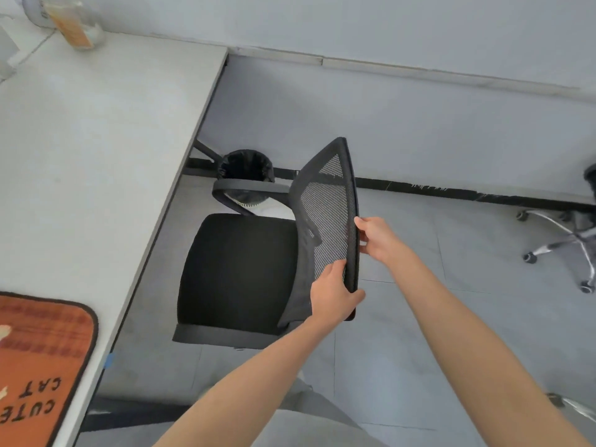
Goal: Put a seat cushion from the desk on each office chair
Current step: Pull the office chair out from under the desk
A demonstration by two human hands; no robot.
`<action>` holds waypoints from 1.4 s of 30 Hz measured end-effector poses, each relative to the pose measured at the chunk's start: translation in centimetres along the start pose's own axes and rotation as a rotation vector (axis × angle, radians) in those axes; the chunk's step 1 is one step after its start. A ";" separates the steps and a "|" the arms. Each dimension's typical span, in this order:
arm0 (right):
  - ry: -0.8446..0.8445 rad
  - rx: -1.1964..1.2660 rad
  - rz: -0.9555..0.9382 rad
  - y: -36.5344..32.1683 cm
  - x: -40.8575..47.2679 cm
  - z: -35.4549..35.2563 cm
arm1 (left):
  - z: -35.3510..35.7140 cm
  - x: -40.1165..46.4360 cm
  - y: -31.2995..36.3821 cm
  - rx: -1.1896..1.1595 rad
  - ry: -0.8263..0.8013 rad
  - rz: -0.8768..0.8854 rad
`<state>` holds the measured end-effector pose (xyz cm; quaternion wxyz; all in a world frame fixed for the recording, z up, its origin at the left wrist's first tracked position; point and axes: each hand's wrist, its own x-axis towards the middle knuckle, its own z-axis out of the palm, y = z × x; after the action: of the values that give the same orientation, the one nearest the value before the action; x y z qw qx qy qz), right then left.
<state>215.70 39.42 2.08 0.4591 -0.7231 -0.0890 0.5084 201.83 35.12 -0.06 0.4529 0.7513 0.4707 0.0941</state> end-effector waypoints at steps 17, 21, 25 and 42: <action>0.565 -1.084 -0.493 0.5 -1.2 -6.4 | -0.5 1.9 2.1 -0.149 -0.318 0.000; 0.413 -1.127 -0.610 1.7 -2.6 -1.0 | -6.2 0.3 -2.5 -0.154 -0.134 -0.036; 0.173 -1.178 -0.758 2.6 -4.4 8.4 | -13.4 -4.5 -8.9 -0.270 0.173 -0.163; -0.806 -1.373 -1.183 15.7 -16.6 49.3 | -28.0 -35.5 -35.2 -0.643 1.266 -0.892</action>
<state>162.37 48.91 -1.94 0.0556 -0.4444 -0.8604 0.2432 144.94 28.76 -0.99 0.2902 0.1341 0.8394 0.4395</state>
